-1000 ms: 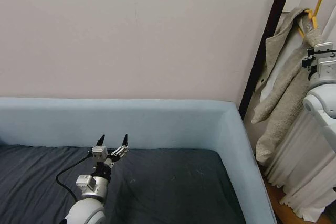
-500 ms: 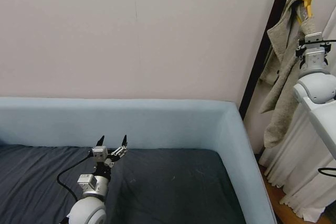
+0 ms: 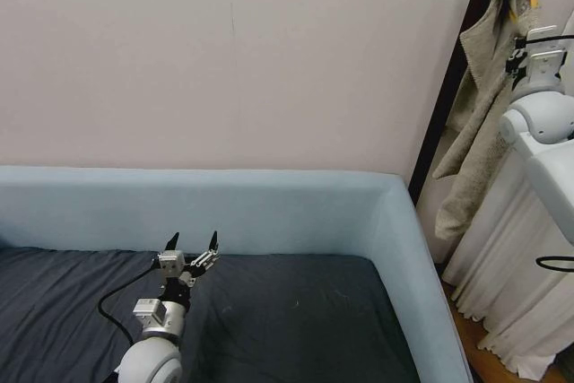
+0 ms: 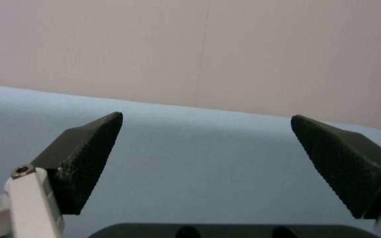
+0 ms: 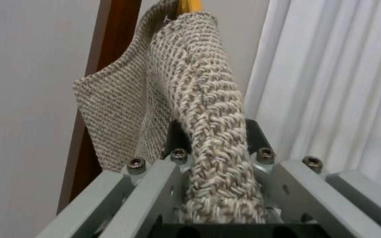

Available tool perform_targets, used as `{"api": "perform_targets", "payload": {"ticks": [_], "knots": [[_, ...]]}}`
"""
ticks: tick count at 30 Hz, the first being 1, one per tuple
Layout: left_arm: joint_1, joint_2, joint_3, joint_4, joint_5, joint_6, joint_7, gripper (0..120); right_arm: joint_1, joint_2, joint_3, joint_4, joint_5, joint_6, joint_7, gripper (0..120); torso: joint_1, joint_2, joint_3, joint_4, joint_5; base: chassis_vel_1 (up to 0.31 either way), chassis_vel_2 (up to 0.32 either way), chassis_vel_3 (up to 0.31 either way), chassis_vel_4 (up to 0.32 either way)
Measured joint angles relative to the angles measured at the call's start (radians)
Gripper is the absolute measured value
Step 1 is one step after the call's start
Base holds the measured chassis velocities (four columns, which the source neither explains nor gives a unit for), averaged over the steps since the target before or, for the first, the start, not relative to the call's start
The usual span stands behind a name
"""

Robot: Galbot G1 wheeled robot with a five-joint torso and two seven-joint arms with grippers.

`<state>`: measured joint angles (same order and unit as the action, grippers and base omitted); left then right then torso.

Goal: Pick up the clothes from the sofa and hang them on the clothes hanger.

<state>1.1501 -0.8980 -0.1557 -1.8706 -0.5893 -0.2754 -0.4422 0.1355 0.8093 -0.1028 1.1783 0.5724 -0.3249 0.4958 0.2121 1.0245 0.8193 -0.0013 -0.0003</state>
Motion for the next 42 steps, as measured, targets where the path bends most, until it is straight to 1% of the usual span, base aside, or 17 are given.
{"api": "perform_targets", "payload": {"ticks": [4,19,21,25,32,33,34,36,37,40,42], "knots": [[0.013,0.0,-0.004,-0.008,0.0,-0.002,0.0,100,0.014,0.008,-0.012,-0.024,0.038,-0.01,0.005,8,0.0,0.0,0.0,0.0,0.0001,0.0,0.0,0.0,0.0],[0.021,-0.009,-0.004,-0.015,0.006,-0.004,-0.001,100,0.046,-0.001,-0.045,-0.02,0.157,-0.043,0.026,8,0.0,0.0,0.0,-0.0003,0.0001,0.0,0.0,0.0,0.0],[0.025,-0.01,-0.004,-0.019,0.008,-0.004,-0.001,100,0.06,0.002,-0.055,-0.02,0.205,-0.059,0.046,8,0.0,0.0,0.0,-0.0003,0.0001,0.0,0.0,0.0,0.0],[0.029,-0.01,-0.008,-0.025,0.008,-0.004,-0.001,100,0.068,0.006,-0.062,-0.02,0.244,-0.069,0.061,8,0.0,0.0,0.0,-0.0002,0.0,0.0,0.0,0.0,0.0],[0.048,-0.007,-0.024,-0.035,0.012,-0.004,-0.001,100,0.068,-0.004,-0.066,0.019,0.293,-0.065,0.052,8,0.0,0.0,0.0,-0.0003,0.0003,0.0,0.0,0.0,0.0],[0.052,-0.007,-0.026,-0.037,0.013,-0.004,-0.001,100,0.055,-0.015,-0.061,0.046,0.302,-0.043,0.031,11,0.0,0.0,0.0,-0.0004,0.0003,0.0,0.0,0.0,0.0],[0.054,-0.008,-0.026,-0.038,0.015,-0.004,-0.001,100,0.041,-0.024,-0.055,0.071,0.298,-0.028,0.017,15,0.0,0.0,0.0,-0.0004,0.0004,0.0,0.0,0.0,0.0],[0.057,-0.009,-0.027,-0.04,0.017,-0.004,-0.001,100,0.016,-0.039,-0.04,0.114,0.289,-0.011,0.007,22,0.0,0.0,0.0,-0.0001,0.0001,0.0,0.0,0.0,0.0],[0.057,-0.009,-0.027,-0.04,0.017,-0.004,-0.001,100,0.016,-0.039,-0.04,0.114,0.289,-0.011,0.007,22,0.0,0.0,0.0,-0.0001,0.0001,0.0,0.0,0.0,0.0],[0.064,-0.011,-0.029,-0.045,0.02,-0.005,-0.002,100,-0.054,-0.086,0.008,0.232,0.298,-0.005,-0.006,39,0.0,0.0,0.0,-0.0002,0.0001,0.0,0.0,0.0,0.0],[0.065,-0.011,-0.029,-0.045,0.02,-0.005,-0.002,100,-0.067,-0.094,0.019,0.253,0.302,-0.004,-0.01,40,0.0,0.0,0.0,-0.0002,0.0001,0.0,0.0,0.0,0.0]]}}
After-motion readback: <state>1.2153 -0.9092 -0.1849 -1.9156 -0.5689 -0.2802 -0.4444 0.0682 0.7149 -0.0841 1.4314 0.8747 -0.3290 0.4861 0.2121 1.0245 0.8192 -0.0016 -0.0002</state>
